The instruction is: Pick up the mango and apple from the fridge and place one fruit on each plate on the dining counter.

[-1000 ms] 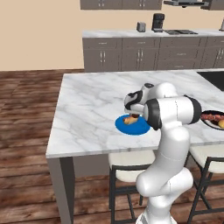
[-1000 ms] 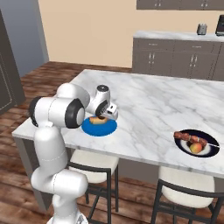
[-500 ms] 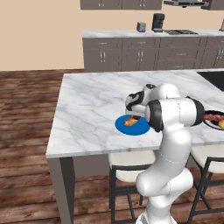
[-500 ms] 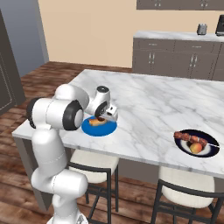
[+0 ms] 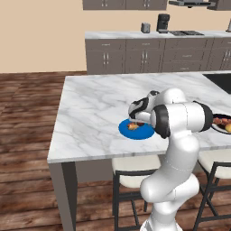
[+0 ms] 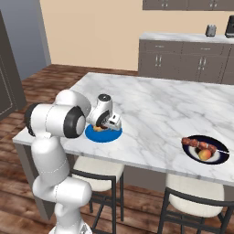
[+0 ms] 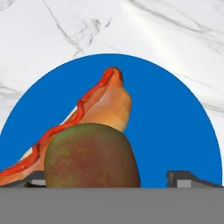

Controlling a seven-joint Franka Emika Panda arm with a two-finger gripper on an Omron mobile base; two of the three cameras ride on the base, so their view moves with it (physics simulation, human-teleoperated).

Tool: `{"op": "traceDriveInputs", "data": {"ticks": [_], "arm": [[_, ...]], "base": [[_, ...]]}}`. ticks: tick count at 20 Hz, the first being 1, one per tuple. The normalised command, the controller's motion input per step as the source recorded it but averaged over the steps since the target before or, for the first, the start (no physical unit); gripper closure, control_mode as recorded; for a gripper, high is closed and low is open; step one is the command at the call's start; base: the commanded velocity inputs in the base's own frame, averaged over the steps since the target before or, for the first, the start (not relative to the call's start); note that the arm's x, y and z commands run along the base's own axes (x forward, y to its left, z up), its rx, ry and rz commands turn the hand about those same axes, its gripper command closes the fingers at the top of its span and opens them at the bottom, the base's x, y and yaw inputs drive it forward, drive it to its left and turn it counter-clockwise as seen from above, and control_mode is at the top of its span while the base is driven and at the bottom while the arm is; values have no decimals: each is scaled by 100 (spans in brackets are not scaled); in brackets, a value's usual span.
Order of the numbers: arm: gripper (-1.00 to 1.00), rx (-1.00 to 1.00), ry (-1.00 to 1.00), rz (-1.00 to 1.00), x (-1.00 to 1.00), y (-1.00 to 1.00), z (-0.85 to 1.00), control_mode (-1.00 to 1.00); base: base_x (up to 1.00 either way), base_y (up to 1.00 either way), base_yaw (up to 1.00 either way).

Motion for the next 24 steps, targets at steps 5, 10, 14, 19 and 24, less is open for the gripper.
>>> {"op": "traceDriveInputs", "data": {"ticks": [5,10,14,19,24], "arm": [[-100,0,0,0,1,3,-9,-100],[-100,3,-4,0,-27,0,0,-100],[-100,1,-1,0,0,1,0,-100],[-100,9,-5,0,-17,-2,16,-100],[-100,7,-5,4,-46,-26,4,-100]], "base": [[0,0,0],[0,0,0],[0,0,0],[0,0,0],[0,0,0]]}}
